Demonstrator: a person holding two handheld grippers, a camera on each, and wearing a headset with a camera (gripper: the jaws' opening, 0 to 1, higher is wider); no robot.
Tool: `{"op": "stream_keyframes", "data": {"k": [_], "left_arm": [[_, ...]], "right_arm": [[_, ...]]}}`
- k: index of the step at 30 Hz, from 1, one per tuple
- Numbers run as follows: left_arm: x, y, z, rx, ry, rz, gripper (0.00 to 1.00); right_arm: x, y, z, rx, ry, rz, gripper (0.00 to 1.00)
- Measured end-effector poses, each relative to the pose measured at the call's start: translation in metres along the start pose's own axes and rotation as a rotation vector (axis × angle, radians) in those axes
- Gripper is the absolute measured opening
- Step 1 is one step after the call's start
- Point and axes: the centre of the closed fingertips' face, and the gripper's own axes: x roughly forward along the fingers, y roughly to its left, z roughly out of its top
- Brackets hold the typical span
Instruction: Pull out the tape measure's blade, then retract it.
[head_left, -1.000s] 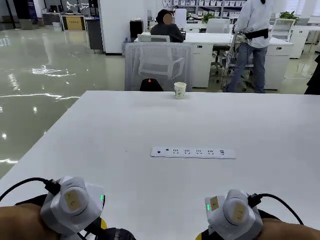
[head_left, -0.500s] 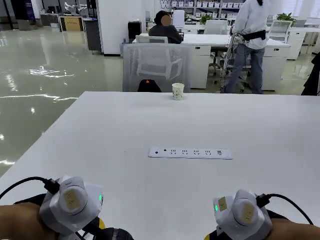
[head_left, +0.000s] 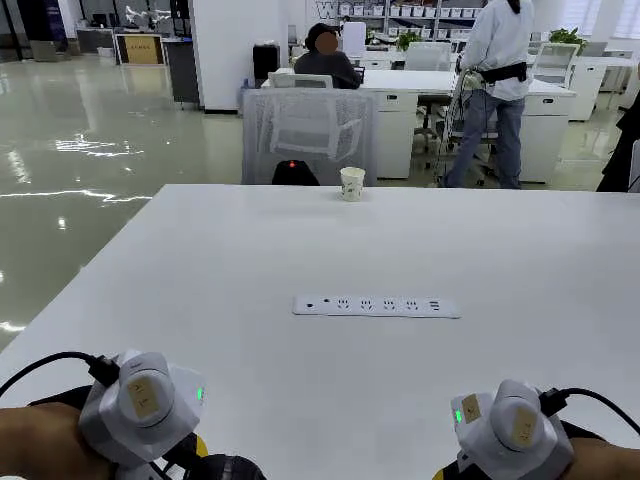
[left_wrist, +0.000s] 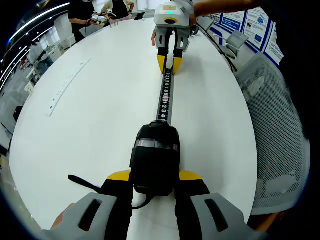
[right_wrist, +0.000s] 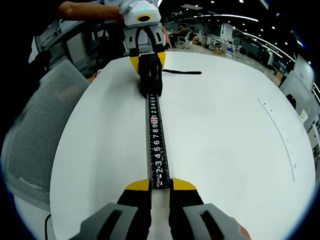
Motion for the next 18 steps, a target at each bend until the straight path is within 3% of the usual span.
{"op": "stream_keyframes", "data": {"k": [18], "left_arm": [[0.0,0.0,0.001,-0.005,0.003,-0.009,0.27]], "right_arm": [[-0.022,-0.003,-0.032,0.042,0.032,-0.02,0.08]]}}
